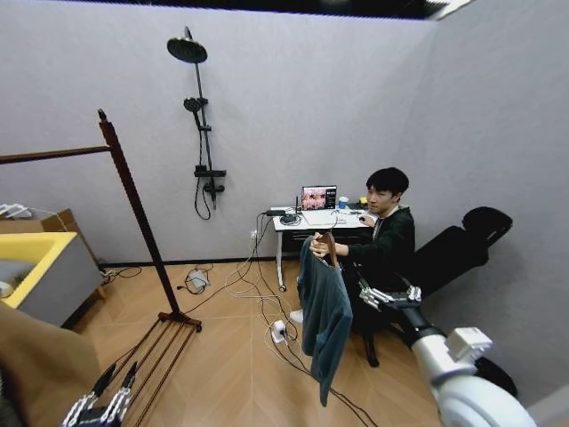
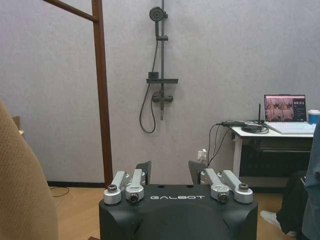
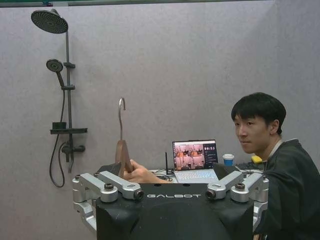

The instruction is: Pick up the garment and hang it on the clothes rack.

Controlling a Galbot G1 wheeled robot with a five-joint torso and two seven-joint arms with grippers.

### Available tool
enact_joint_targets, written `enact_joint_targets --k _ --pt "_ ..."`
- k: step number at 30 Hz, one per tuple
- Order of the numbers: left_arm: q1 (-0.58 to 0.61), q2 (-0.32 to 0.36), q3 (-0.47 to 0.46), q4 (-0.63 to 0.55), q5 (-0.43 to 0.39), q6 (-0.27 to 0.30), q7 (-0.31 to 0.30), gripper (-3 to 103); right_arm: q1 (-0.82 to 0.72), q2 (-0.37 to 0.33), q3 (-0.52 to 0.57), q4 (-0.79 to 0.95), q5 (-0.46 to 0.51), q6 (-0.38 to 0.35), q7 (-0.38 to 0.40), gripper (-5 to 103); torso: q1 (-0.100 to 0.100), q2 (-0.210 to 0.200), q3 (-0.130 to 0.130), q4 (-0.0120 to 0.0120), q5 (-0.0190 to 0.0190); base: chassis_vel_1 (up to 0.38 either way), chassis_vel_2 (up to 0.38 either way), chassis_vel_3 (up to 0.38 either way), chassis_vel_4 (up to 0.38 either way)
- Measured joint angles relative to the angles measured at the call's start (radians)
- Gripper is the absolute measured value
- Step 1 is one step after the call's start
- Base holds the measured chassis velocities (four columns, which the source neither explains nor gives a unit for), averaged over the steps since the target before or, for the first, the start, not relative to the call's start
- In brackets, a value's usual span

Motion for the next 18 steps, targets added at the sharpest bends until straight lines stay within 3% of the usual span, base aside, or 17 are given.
enact_joint_targets --k 18 --pt "0.0 0.0 0.0 0.0 0.0 0.0 0.0 46 0.319 -0.058 -0.212 -0.197 0.062 0.011 -0.058 100 0.001 0.0 0.0 0.0002 -0.0004 0.0 0.0 0.0 0.0"
